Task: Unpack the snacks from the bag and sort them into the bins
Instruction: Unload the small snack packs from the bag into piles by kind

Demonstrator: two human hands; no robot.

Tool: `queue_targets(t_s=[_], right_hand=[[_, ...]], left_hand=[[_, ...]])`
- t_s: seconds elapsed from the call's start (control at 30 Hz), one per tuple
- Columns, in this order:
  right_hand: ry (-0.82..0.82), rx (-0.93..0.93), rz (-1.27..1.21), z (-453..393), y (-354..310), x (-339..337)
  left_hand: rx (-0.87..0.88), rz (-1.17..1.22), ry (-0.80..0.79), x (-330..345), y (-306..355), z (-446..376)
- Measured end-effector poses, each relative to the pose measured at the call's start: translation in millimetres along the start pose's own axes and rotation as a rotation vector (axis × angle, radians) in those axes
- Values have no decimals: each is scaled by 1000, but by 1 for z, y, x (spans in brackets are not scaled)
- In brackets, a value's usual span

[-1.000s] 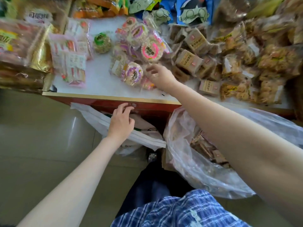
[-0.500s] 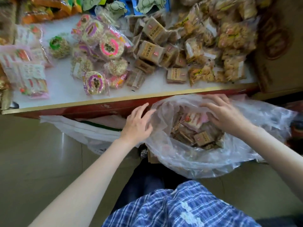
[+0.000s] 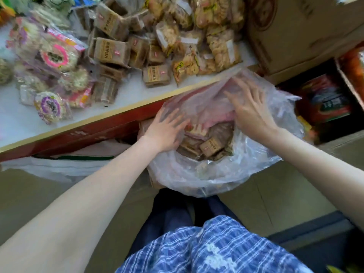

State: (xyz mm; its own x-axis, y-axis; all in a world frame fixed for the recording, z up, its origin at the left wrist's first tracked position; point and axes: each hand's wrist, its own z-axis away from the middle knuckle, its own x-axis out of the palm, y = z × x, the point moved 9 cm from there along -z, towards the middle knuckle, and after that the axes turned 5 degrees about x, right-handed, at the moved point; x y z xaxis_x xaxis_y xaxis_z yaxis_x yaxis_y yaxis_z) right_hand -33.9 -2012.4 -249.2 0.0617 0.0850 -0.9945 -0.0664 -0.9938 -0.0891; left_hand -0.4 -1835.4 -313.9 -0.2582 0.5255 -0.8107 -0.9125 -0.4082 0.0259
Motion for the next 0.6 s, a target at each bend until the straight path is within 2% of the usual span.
queue_targets(t_s=[0.07, 0.13, 0.27, 0.37, 0.5, 0.6], right_hand=[[-135, -196, -144, 34, -26, 19], [-386, -270, -167, 60, -36, 56], [-743, -124, -60, 64, -32, 121], [-835, -80, 14, 61, -41, 143], [-811, -40, 148, 65, -39, 143], [-719, 37, -47, 57, -37, 109]], left_hand=[[-41, 56, -65, 8, -3, -3], [-51, 124, -95, 17, -1, -1], [-54, 176, -55, 31, 6, 15], [-96, 164, 0, 37, 4, 30], [-190, 233, 50, 48, -6, 51], [-231, 326, 76, 52, -12, 59]])
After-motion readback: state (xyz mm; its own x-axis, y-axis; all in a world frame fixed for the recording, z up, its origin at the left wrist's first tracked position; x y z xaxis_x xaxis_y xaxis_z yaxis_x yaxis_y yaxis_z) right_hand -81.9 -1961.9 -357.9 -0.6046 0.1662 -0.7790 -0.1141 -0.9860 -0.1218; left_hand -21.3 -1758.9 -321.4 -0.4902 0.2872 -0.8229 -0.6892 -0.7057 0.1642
